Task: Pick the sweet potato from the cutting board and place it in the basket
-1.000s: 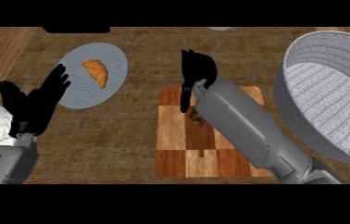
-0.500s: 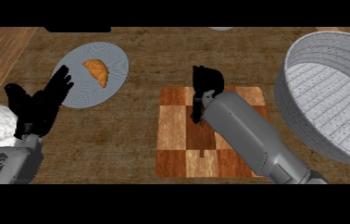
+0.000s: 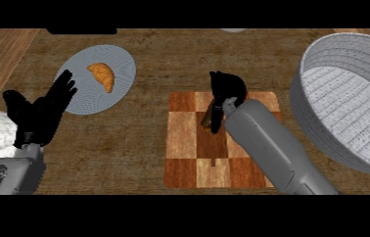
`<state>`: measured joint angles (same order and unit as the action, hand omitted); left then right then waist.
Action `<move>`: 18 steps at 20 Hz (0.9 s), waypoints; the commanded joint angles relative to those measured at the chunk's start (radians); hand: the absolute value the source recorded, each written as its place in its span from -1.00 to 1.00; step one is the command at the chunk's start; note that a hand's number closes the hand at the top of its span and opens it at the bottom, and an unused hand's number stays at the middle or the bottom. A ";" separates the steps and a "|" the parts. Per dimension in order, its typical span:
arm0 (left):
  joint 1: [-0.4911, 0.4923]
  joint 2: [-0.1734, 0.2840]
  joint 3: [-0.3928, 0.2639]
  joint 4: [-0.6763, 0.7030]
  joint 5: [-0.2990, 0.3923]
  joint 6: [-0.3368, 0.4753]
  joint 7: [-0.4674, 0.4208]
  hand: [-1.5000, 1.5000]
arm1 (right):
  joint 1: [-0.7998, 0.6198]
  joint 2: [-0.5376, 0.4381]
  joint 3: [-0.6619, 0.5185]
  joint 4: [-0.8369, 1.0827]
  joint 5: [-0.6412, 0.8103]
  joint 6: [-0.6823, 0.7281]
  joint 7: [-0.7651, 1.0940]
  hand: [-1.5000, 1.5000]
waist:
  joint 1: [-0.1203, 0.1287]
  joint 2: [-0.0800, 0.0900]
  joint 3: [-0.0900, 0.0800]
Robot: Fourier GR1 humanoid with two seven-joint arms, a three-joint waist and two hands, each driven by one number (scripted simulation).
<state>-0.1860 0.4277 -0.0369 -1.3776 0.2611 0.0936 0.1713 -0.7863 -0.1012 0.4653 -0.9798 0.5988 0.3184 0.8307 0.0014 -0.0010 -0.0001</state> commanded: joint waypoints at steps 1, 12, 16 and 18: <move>0.039 -0.025 0.006 -0.076 -0.027 0.014 0.028 0.00 | 0.056 0.016 -0.039 -0.046 0.013 0.016 -0.028 -1.00 | 0.003 0.000 0.000; -0.034 -0.060 0.072 0.032 -0.068 -0.039 0.018 0.00 | 0.159 0.048 -0.030 -0.139 0.133 0.079 -0.013 -1.00 | -0.004 0.000 0.000; 0.038 -0.095 0.035 -0.065 -0.110 -0.032 0.029 0.00 | 0.144 0.096 -0.037 -0.045 0.194 0.042 -0.042 -1.00 | 0.003 0.000 0.000; 0.007 -0.087 0.078 -0.028 -0.088 -0.053 0.026 0.00 | 0.203 0.053 -0.033 -0.116 0.217 0.067 -0.041 -1.00 | -0.002 0.000 0.000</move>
<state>-0.1930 0.3607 0.0274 -1.3919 0.1813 0.0452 0.2005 -0.6610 -0.0360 0.4175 -1.0298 0.7705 0.3743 0.7809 0.0025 -0.0002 0.0000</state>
